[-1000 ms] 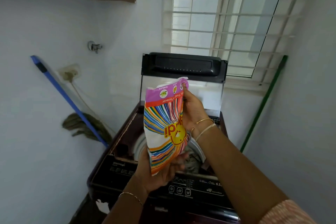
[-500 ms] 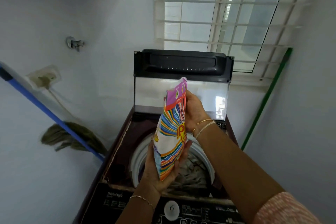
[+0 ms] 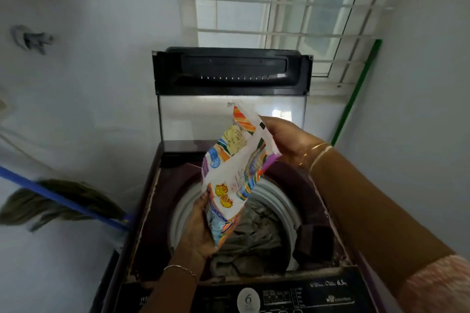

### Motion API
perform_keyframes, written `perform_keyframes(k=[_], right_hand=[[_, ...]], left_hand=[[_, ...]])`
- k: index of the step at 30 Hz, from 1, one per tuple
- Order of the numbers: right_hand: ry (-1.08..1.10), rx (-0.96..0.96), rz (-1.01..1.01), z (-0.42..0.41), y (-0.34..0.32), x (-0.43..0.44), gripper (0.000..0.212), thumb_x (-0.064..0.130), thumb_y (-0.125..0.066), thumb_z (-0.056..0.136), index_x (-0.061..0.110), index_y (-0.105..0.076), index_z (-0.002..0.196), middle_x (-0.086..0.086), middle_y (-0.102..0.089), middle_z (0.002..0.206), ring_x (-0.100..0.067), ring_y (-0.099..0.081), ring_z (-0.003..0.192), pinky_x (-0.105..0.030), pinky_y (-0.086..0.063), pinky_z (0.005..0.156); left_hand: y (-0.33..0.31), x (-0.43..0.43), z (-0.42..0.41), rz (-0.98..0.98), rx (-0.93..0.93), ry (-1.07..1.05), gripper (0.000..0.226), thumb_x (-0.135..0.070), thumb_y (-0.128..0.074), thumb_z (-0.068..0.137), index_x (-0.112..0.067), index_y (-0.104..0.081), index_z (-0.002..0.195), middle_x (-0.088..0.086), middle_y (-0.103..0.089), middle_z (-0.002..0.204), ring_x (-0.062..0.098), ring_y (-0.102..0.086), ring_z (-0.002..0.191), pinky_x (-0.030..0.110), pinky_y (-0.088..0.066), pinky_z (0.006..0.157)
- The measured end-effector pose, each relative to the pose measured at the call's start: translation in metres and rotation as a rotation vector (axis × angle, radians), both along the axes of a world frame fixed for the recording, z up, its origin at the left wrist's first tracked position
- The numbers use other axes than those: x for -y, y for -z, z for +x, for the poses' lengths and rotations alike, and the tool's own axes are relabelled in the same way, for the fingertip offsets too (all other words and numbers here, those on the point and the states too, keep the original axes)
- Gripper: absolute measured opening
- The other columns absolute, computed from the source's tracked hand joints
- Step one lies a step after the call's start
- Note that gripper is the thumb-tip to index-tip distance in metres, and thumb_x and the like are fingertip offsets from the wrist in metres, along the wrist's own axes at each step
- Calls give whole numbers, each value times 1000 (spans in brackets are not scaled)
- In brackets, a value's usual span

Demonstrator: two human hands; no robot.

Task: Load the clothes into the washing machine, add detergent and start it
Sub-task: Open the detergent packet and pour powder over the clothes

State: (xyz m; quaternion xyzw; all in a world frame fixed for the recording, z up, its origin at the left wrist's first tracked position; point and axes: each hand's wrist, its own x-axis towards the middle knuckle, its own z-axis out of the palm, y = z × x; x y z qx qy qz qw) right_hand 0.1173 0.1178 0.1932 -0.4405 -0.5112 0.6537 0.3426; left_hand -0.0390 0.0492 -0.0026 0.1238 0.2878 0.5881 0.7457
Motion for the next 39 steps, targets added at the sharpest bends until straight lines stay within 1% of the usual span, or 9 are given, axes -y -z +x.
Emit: perform_keyframes(k=[4, 7, 11, 16, 22, 27, 31, 35, 39], right_hand=[[-24, -85, -125, 35, 9, 7, 41, 44, -40, 96, 10, -64, 97, -7, -70, 88, -19, -67, 77, -31, -58, 71], [-48, -47, -152, 56, 23, 14, 50, 48, -36, 96, 9, -62, 111, -10, -71, 98, -21, -69, 84, -31, -60, 70], [13, -20, -155, 76, 45, 20, 34, 37, -43, 96, 12, -61, 110, -8, -72, 96, -21, -71, 83, -36, -60, 71], [72, 135, -183, 99, 80, 21, 21, 22, -51, 95, 9, -61, 109, -13, -69, 107, -25, -67, 96, -41, -57, 83], [106, 321, -129, 122, 120, 17, 30, 12, -50, 96, 1, -54, 123, -17, -64, 119, -31, -63, 108, -43, -54, 90], [119, 383, -67, 138, 151, 18, 28, 11, -52, 95, 2, -56, 120, -17, -64, 119, -28, -65, 103, -45, -51, 93], [141, 347, -65, 150, 170, 20, 26, 10, -55, 93, 3, -57, 118, -15, -64, 119, -26, -65, 102, -43, -54, 89], [187, 361, 7, 158, 184, 23, 18, 10, -57, 92, 6, -61, 109, -13, -66, 114, -21, -66, 97, -33, -57, 83], [227, 407, 57, 163, 196, 25, 21, 11, -61, 90, 2, -65, 108, -13, -69, 111, -24, -67, 101, -43, -54, 90]], left_hand=[[-11, -4, -5, 49, -11, 94, 41, -46, -81, 31, -26, -79, 66, -1, -76, 75, 16, -73, 69, 33, -59, 56], [-4, -10, -7, -11, 29, 231, 64, -30, -97, 31, -10, -79, 89, 13, -74, 100, 27, -73, 86, 41, -60, 67], [10, -16, -4, -59, -52, 222, 29, -21, -70, 70, -8, -77, 94, 15, -74, 100, 28, -73, 86, 40, -60, 65], [29, -23, 1, -79, -199, 275, 89, -24, -96, 39, -7, -61, 118, 18, -71, 108, 31, -71, 93, 42, -59, 69], [41, -21, 11, -105, -319, 256, 55, -15, -83, 59, -8, -64, 110, 18, -72, 104, 30, -72, 88, 42, -59, 70], [45, -20, 16, -121, -476, 244, 106, -25, -97, 37, -6, -52, 131, 23, -62, 124, 36, -66, 103, 50, -56, 82], [44, -21, 20, -71, -530, 230, 77, -14, -85, 59, -7, -53, 129, 21, -65, 119, 33, -69, 97, 44, -59, 71], [43, -18, 23, -22, -618, 198, 67, -14, -88, 55, -12, -61, 116, 12, -72, 107, 29, -71, 92, 41, -60, 67], [39, -15, 29, 10, -747, 137, 47, 6, -73, 68, -16, -60, 107, 2, -75, 95, 19, -73, 82, 35, -60, 60]])
